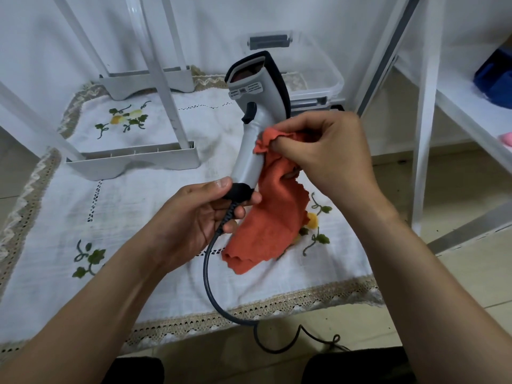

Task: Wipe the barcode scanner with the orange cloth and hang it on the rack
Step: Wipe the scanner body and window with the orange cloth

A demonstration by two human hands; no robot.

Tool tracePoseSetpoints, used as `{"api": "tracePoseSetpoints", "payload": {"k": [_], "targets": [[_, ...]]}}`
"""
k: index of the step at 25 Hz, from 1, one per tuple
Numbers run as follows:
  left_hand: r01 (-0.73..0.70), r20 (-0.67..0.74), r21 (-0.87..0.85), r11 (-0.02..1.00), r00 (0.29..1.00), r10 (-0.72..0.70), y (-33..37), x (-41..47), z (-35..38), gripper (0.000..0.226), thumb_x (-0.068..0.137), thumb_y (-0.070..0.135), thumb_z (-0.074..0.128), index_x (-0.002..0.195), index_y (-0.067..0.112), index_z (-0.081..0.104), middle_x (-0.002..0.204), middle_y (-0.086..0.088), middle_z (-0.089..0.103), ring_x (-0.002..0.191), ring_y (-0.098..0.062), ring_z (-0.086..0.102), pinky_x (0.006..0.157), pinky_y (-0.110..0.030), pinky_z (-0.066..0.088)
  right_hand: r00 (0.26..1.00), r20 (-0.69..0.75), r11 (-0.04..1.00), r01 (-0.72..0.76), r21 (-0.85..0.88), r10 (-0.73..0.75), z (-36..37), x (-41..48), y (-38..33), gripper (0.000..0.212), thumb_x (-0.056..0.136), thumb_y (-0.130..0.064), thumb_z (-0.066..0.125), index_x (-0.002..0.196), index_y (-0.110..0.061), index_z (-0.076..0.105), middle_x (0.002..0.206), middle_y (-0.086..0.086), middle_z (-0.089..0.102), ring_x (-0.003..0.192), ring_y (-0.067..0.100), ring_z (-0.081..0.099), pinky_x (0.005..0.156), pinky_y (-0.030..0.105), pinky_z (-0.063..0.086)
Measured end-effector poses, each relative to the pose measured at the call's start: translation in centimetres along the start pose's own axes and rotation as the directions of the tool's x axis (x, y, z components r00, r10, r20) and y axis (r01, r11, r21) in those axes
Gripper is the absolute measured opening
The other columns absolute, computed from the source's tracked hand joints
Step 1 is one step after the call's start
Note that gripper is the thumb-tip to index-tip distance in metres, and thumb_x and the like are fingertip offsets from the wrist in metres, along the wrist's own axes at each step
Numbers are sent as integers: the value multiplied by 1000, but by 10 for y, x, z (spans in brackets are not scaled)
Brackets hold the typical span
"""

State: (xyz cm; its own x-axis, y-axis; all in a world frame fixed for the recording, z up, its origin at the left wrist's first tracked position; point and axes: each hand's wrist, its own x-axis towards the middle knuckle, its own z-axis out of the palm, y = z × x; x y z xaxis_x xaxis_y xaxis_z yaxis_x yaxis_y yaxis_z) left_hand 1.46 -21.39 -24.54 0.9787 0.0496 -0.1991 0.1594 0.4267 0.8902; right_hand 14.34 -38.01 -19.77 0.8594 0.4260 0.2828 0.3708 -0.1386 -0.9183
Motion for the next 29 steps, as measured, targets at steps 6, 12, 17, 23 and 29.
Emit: {"api": "tracePoseSetpoints", "payload": {"k": [6, 12, 17, 23, 29], "targets": [[-11, 20, 18, 1000, 1000, 11, 0, 0, 0, 47, 73, 45, 78, 101, 7, 79, 106, -14, 76, 73, -10, 63, 55, -20, 48, 999, -4, 999, 37, -15, -37, -3, 0, 1, 8, 83, -5, 83, 86, -12, 83, 65, -2, 77, 52, 7, 70, 52, 17, 54], [8, -26, -14, 1000, 1000, -8, 1, -1, 1, 30, 86, 31, 65, 95, 8, 80, 103, -13, 76, 70, -9, 61, 53, -19, 47, 997, -73, 1000, 6, 28, -4, -5, 1, -2, 7, 84, -7, 84, 87, -13, 82, 65, -4, 77, 53, 10, 72, 49, 20, 56], [-2, 57, -45, 999, 998, 5, 2, -1, -2, 50, 70, 45, 80, 102, 6, 79, 106, -13, 75, 72, -9, 63, 55, -19, 49, 998, -55, 999, 25, 35, -23, -5, -2, -5, 12, 83, -6, 84, 85, -18, 81, 63, -3, 76, 51, 4, 68, 50, 17, 54], [-3, 33, -56, 998, 999, 4, 2, -1, -4, 54, 64, 48, 85, 100, 8, 80, 105, -12, 76, 71, -9, 64, 54, -18, 48, 997, 80, 1000, 4, 16, -6, -1, -6, -1, 13, 83, -1, 81, 86, -14, 83, 67, -10, 78, 58, 2, 72, 54, 18, 55], [-11, 26, -43, 999, 1000, 12, 2, -1, -4, 54, 66, 47, 84, 102, 7, 79, 106, -13, 76, 72, -9, 64, 54, -19, 48, 995, 97, 999, 26, 22, -28, 0, -7, -1, 16, 82, -1, 82, 84, -17, 82, 67, -11, 77, 59, 2, 72, 55, 19, 56]]}}
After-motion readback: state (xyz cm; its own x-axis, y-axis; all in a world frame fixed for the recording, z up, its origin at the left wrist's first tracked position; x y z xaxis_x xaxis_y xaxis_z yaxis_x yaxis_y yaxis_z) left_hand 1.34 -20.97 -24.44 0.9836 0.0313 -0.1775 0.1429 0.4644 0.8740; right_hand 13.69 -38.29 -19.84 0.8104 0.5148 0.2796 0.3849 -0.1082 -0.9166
